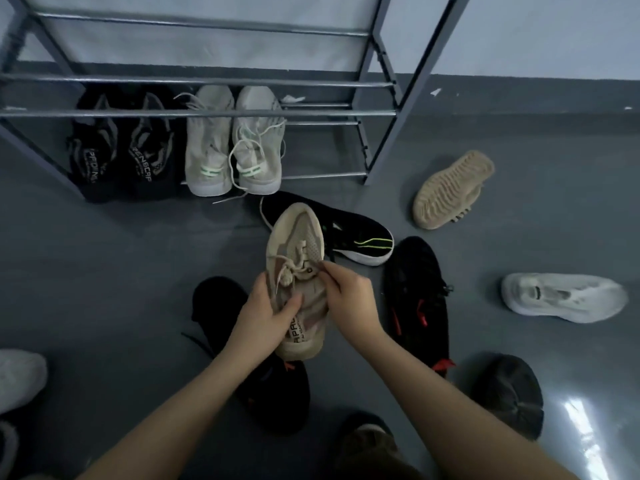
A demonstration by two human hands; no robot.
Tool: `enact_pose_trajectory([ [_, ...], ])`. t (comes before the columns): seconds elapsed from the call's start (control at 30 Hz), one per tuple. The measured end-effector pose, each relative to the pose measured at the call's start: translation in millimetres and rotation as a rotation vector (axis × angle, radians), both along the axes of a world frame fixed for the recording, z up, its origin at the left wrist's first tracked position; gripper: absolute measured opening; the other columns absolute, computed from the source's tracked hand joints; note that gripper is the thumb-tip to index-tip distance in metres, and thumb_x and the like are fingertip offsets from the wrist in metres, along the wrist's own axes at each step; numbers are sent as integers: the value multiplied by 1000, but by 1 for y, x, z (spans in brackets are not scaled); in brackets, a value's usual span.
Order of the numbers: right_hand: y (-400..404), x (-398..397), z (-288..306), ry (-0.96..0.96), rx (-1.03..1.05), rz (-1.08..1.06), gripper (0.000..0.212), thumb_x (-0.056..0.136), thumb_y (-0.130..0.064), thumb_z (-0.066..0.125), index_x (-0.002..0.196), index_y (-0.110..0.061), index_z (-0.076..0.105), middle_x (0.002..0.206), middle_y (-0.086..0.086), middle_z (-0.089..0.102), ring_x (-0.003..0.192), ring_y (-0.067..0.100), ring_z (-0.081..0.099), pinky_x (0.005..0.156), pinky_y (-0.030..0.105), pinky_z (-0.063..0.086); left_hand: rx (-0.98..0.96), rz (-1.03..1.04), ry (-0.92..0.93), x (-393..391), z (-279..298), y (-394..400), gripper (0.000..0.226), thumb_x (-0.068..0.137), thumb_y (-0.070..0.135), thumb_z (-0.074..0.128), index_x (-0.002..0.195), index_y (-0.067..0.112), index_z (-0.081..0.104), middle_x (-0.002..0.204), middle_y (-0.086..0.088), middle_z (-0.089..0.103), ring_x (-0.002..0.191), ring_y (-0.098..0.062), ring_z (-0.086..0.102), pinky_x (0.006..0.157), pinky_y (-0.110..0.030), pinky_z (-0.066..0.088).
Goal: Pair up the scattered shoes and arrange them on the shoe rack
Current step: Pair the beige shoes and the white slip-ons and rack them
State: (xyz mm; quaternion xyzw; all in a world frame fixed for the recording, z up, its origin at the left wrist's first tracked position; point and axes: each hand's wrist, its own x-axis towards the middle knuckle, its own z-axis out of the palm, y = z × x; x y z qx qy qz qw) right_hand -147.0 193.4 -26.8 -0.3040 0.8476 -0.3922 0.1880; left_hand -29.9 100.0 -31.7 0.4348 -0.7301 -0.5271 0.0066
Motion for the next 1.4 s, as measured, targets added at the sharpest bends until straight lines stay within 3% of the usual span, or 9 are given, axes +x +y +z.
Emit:
enact_pose_trajectory([
  [0.13,18,-16,16,-84,-169,-24,22,90,-15,59,110,-14,69,100,-5,71,92,3,65,81,26,54,22,99,138,-11,18,11,60,83,32,66,134,22,37,92,22,55,77,10,54,61,-2,39],
  [0.3,32,-37,23,-89,-192,-48,24,90,-13,59,113,-12,67,100,-5,71,90,2,64,81,24,53,-234,34,183,-36,26,12,45,86,29,62,128,21,48,90,15,59,77,1,56,65,-15,39],
  [0.5,26,-86,16,-164,-187,-106,25,93,-21,56,114,-14,66,103,-5,69,96,3,64,87,29,53,-407,-7,134,-87,12,3,40,92,27,52,130,15,50,112,-3,64,97,-21,61,76,-31,46],
  [0.67,29,-171,-16,205,147,-325,32,92,-29,54,120,-16,60,121,6,59,110,27,52,87,37,43,-498,-38,135,-129,-7,-5,39,94,23,49,131,11,48,118,-8,63,103,-25,61,78,-36,48],
  [0.8,32,-218,-47,211,471,-369,66,84,-47,59,141,-28,33,151,11,25,127,40,31,104,49,33,-487,-31,85,-145,-21,-7,38,95,25,46,131,15,47,112,-5,64,93,-23,62,70,-34,47],
  [0.9,24,-228,-63,199,574,-398,80,78,-56,62,143,-36,19,155,13,10,131,41,19,107,52,27,-487,-54,59,-152,-29,-11,36,95,25,45,129,16,47,106,-5,66,84,-23,63,62,-32,45],
  [1.1,17,-241,-79,285,613,-499,69,79,-47,65,138,-32,32,154,14,10,133,45,18,108,53,23,-455,-59,26,-154,-32,-13,36,94,24,46,129,15,47,109,-5,65,87,-25,63,67,-39,51],
  [1.23,25,-241,-71,175,442,-522,61,81,-37,61,138,-31,38,153,11,15,136,41,17,94,49,40,-442,-41,77,-154,-30,-12,37,94,25,46,129,15,48,109,-6,66,87,-25,64,73,-43,52],
  [1.4,33,-193,-29,49,-184,-601,45,85,-27,59,130,-27,52,133,0,48,120,12,48,97,27,41,-468,36,135,-134,-20,-13,35,94,21,48,128,14,52,108,-9,67,92,-28,64,77,-39,50],
])
